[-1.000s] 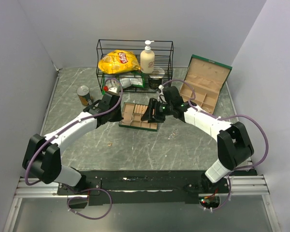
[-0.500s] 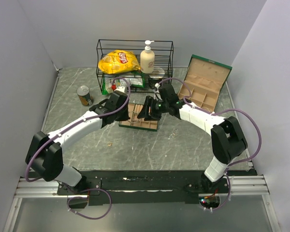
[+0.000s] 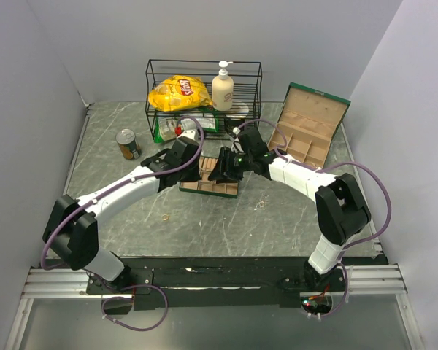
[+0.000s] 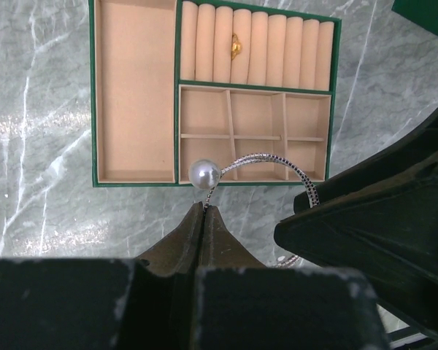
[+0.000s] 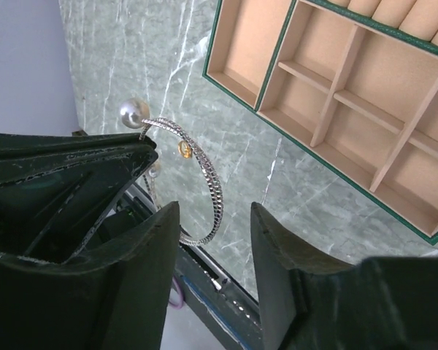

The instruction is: Organize the mixed jewelry

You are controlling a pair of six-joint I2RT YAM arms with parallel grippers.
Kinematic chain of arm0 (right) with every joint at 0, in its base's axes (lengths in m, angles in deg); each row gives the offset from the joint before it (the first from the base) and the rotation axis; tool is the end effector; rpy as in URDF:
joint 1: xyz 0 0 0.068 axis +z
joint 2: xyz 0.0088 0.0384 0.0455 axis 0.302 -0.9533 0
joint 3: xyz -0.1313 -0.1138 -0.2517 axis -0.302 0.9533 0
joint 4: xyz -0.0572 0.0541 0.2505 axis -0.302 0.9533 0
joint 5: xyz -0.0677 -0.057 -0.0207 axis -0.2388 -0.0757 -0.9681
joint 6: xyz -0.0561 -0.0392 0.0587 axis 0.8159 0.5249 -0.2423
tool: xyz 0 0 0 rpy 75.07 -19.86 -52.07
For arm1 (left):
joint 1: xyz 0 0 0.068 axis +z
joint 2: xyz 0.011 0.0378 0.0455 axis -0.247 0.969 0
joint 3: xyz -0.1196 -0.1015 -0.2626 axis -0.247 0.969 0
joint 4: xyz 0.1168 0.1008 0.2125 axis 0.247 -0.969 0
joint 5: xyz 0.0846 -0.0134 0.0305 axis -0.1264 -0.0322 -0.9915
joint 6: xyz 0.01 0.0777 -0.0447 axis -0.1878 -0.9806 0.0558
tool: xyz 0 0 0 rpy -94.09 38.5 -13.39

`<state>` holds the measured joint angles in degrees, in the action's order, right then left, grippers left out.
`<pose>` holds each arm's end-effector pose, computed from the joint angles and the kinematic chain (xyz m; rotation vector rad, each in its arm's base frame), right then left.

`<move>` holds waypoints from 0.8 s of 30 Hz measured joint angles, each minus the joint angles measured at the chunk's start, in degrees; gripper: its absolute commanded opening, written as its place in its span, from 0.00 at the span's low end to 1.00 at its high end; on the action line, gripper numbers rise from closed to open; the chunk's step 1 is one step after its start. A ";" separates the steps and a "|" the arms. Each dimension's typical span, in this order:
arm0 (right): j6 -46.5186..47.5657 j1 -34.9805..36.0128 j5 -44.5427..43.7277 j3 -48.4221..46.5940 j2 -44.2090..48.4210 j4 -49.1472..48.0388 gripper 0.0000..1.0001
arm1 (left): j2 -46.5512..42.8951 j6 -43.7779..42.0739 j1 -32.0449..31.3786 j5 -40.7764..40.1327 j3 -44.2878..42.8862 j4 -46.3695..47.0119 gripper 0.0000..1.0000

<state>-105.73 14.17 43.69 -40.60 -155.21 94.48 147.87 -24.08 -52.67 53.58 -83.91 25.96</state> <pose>0.3260 0.2477 0.2397 -0.0974 2.5359 1.1617 0.2907 -0.2104 0.2709 -0.0064 2.3802 -0.3892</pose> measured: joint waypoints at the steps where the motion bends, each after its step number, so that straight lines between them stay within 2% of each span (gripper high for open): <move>1: 0.02 0.02 0.00 0.00 0.00 0.00 0.46 | 0.00 -0.02 -0.09 -0.04 -0.13 -0.02 0.04; 10: 0.50 0.04 -0.76 -0.55 -0.02 0.28 0.36 | 0.00 -0.07 -0.79 -0.55 -0.66 0.04 0.04; 20: 1.25 0.15 -2.21 -0.66 -0.02 1.03 0.19 | 0.44 -0.46 -1.73 -0.83 -2.23 -0.04 0.06; 24: 1.53 0.15 -2.82 -0.79 -0.02 1.55 0.17 | 0.55 -0.48 -1.88 -0.85 -2.23 -0.09 0.10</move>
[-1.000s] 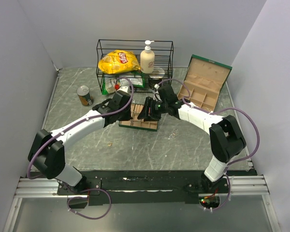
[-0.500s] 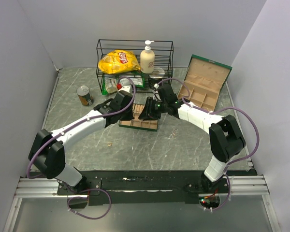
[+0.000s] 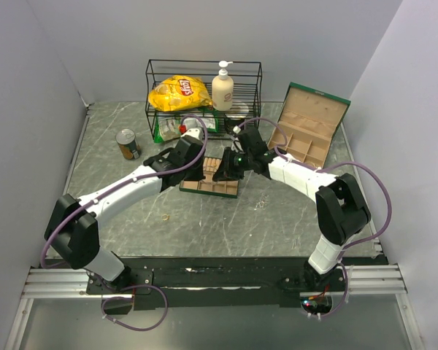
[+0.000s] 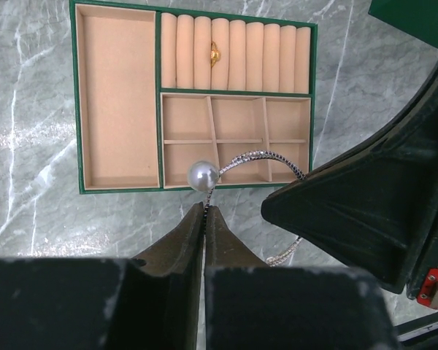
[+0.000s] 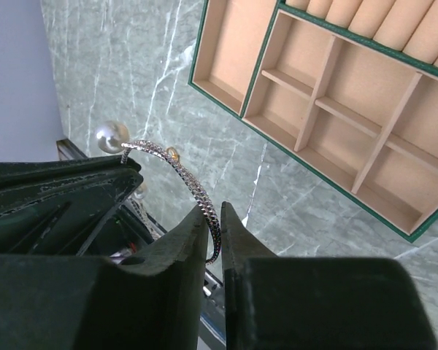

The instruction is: Organize the mixed jewelry

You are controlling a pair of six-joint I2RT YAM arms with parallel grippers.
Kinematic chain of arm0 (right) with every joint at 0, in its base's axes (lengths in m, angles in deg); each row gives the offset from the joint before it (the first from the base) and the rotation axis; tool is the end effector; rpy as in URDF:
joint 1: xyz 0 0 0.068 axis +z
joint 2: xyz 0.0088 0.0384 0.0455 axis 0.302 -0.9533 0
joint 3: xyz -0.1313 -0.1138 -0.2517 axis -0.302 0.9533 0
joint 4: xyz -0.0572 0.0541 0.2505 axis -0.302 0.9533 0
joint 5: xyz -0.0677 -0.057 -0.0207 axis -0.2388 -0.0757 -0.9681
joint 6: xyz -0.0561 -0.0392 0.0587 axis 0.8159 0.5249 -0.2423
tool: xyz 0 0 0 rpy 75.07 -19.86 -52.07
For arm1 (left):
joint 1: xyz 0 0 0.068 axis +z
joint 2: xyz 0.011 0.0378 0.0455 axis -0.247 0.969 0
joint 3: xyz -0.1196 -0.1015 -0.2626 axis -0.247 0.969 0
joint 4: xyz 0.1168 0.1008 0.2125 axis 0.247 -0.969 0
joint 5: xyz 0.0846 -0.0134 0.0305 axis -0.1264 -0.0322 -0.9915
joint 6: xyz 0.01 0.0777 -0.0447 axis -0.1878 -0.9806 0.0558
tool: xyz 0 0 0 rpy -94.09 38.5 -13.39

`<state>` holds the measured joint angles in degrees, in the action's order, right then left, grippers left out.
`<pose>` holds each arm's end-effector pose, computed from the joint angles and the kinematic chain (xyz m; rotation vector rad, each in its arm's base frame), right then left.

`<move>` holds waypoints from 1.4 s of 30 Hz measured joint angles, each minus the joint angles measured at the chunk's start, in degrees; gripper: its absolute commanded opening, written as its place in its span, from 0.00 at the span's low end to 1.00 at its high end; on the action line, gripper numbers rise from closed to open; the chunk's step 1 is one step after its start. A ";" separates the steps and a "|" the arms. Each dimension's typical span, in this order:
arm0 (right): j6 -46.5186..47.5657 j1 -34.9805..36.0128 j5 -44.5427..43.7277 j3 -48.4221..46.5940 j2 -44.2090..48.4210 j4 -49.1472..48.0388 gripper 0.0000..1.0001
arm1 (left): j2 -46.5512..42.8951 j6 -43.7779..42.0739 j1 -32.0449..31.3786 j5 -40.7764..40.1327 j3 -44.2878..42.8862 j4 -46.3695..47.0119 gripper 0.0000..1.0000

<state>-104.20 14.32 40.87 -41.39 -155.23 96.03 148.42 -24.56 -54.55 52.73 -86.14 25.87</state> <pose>0.3280 0.2461 0.2403 -0.1019 2.5354 1.0915 0.2894 -0.2231 0.2816 0.0309 2.3516 -0.4045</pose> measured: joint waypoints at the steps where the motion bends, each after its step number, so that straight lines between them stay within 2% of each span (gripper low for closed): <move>1: 0.09 0.00 -0.15 -0.20 0.00 0.22 0.17 | 0.11 -0.02 -0.02 -0.02 0.00 -0.02 0.13; 3: 0.31 0.00 -0.31 -0.48 0.00 0.42 0.17 | 0.26 0.00 -0.09 -0.17 0.00 -0.07 0.18; 6: 0.61 0.00 -0.63 -0.72 0.00 0.50 0.16 | 0.33 -0.15 -0.11 -0.31 0.00 -0.13 0.30; 7: 0.63 0.00 -0.74 -0.72 0.00 0.59 0.17 | 0.33 -0.20 -0.13 -0.33 0.00 -0.09 0.36; 10: 0.70 0.00 -1.29 -0.72 0.00 0.87 0.16 | 0.33 -0.39 -0.31 -0.37 0.00 0.07 0.45; 15: 1.05 0.04 -2.38 -0.72 0.00 1.86 0.16 | 0.33 -0.63 -0.61 -0.57 0.00 0.24 0.55; 21: 1.73 0.09 -3.50 -0.76 0.00 3.10 0.15 | -0.50 -1.09 -0.72 -3.06 0.00 0.20 0.59; 28: 2.62 -0.68 -4.24 -1.40 0.31 3.78 0.13 | -2.86 -2.10 -0.72 -7.93 0.02 -0.20 0.69; 36: 3.41 -8.57 -3.52 -0.63 4.50 3.74 0.13 | -4.55 -3.67 -0.20 -10.01 0.74 -0.44 0.82; 39: 3.87 -13.60 -3.17 0.35 6.75 3.87 0.13 | -4.81 -4.72 1.01 -9.68 1.29 -0.72 0.98; 41: 4.50 -16.92 -3.13 0.48 7.54 3.89 0.12 | -5.09 -5.62 2.38 -9.14 1.60 -0.76 1.00; 42: 4.83 -18.27 -3.02 0.48 7.74 3.89 0.12 | -5.31 -5.92 3.08 -8.90 1.68 -0.87 0.97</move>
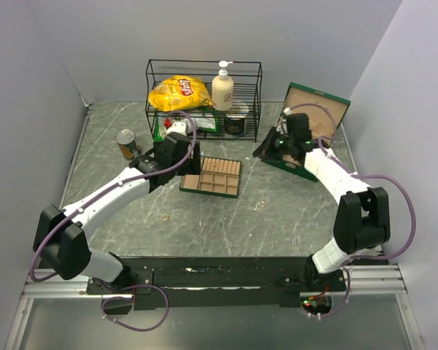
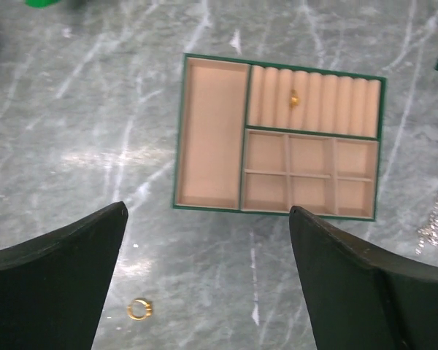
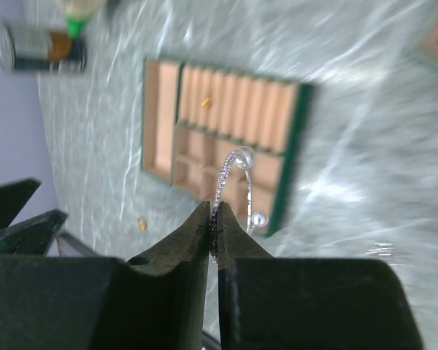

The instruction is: Organize the mixed jewelry

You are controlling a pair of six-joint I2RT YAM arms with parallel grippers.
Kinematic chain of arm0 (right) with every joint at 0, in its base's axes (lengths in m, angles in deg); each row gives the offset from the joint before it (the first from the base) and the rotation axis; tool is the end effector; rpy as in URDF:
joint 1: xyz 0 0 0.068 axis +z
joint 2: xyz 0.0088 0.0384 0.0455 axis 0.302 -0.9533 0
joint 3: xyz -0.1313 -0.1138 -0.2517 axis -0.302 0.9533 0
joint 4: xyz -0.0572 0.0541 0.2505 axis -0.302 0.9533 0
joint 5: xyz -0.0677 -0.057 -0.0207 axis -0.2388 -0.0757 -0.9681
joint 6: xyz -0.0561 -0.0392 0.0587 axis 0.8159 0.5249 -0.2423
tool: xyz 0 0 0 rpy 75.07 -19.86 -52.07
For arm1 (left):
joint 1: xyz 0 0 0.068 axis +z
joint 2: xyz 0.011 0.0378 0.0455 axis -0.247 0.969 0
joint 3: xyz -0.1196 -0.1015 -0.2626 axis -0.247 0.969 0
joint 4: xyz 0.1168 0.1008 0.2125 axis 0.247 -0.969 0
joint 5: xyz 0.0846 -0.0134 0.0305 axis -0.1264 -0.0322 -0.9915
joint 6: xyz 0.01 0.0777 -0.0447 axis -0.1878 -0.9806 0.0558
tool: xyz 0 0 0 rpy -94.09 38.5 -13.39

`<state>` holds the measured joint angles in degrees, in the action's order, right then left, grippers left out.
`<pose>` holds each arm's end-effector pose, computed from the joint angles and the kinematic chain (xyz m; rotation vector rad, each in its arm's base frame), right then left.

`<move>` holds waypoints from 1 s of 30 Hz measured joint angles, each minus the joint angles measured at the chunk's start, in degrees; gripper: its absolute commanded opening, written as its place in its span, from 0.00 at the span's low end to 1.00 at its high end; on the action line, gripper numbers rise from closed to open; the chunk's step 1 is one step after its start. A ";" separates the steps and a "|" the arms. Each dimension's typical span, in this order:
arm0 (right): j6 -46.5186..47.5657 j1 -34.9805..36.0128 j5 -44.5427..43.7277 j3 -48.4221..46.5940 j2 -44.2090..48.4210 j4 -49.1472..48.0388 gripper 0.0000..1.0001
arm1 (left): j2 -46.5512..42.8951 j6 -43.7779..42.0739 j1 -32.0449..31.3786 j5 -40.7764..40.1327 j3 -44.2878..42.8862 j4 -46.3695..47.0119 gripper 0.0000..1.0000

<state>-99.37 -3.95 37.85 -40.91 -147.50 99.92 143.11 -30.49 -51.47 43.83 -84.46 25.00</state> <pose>0.3638 0.1209 0.2795 0.1937 2.3702 0.8764 0.2889 -0.1830 0.3025 -0.0019 2.2404 -0.1975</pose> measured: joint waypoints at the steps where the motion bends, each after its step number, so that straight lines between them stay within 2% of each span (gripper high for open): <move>1: 0.37 -1.64 0.13 0.00 0.13 0.02 0.13 | -0.22 -0.24 0.87 0.20 0.04 -0.09 0.96; 9: 2.73 -14.45 0.72 -0.48 0.15 1.49 0.12 | -4.57 -3.34 9.22 2.12 1.64 -0.46 0.96; 16: 3.54 -21.62 0.72 -4.57 -0.90 1.68 0.12 | -7.30 -7.10 15.39 3.34 5.14 -0.42 0.96; 30: 8.31 -23.15 -10.93 -14.93 -11.82 2.73 0.12 | -5.27 -10.73 18.45 6.16 11.39 2.58 0.96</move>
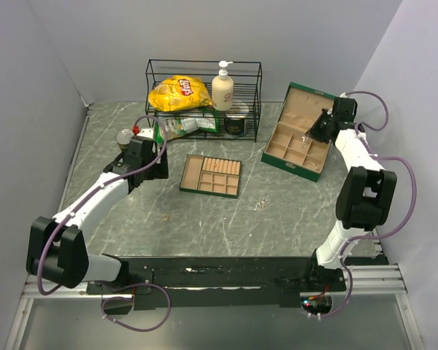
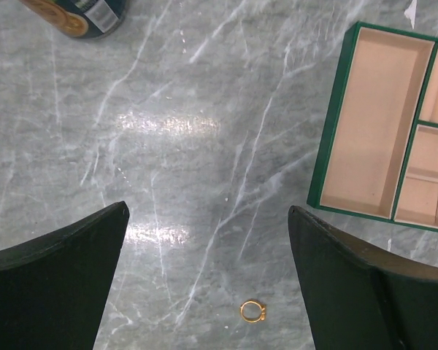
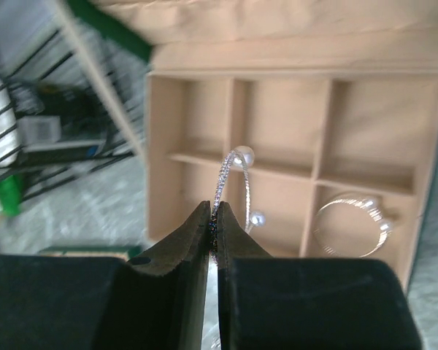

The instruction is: Organize the mixed jewelry

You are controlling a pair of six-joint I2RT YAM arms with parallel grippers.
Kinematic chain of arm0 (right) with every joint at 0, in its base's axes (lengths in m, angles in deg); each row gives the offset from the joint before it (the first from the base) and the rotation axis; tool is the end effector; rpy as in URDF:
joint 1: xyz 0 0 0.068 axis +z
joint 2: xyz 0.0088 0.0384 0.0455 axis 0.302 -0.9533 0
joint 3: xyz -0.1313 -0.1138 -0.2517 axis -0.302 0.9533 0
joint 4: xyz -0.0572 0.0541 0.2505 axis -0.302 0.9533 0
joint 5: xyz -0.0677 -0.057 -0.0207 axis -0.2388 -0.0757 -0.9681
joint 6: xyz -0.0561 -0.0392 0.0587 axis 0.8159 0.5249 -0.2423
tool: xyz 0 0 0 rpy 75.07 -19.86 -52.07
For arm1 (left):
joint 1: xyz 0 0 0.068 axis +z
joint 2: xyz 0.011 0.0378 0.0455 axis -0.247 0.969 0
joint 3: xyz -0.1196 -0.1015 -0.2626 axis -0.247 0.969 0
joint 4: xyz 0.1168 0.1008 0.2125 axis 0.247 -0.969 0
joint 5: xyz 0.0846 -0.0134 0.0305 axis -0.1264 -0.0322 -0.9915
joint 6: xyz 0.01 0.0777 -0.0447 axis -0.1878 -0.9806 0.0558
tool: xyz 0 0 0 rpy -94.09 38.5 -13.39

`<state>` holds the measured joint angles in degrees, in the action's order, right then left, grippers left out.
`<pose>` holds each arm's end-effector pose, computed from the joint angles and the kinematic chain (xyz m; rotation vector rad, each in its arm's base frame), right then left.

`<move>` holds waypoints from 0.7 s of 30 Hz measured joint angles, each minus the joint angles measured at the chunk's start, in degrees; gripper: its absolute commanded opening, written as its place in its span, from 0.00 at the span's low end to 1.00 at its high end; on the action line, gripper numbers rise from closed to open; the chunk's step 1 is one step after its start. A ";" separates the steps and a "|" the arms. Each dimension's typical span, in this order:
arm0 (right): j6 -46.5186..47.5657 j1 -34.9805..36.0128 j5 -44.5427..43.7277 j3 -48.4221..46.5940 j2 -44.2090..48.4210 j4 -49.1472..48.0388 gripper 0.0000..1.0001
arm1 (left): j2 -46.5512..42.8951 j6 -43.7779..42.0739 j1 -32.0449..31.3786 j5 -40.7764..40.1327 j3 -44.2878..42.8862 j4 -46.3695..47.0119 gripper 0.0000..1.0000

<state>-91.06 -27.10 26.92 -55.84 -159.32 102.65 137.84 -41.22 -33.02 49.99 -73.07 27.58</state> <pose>0.4454 -0.0573 0.2847 0.5776 2.2165 0.3868 0.2976 -0.0792 0.2616 -0.0895 2.3172 -0.0125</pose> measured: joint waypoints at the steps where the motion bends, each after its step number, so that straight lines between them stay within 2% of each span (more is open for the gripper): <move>1: 0.33 0.00 -0.79 -0.33 -0.68 0.11 0.12 | 0.39 -0.02 0.00 0.22 0.02 0.04 0.96; 21: 5.11 4.94 -14.84 -11.80 -13.66 4.28 0.11 | 2.03 -0.83 0.11 1.38 0.02 1.29 0.96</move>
<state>-85.95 -22.16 12.08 -67.64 -172.98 106.94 139.87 -42.05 -32.91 51.37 -73.05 28.87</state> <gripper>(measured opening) 0.124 0.965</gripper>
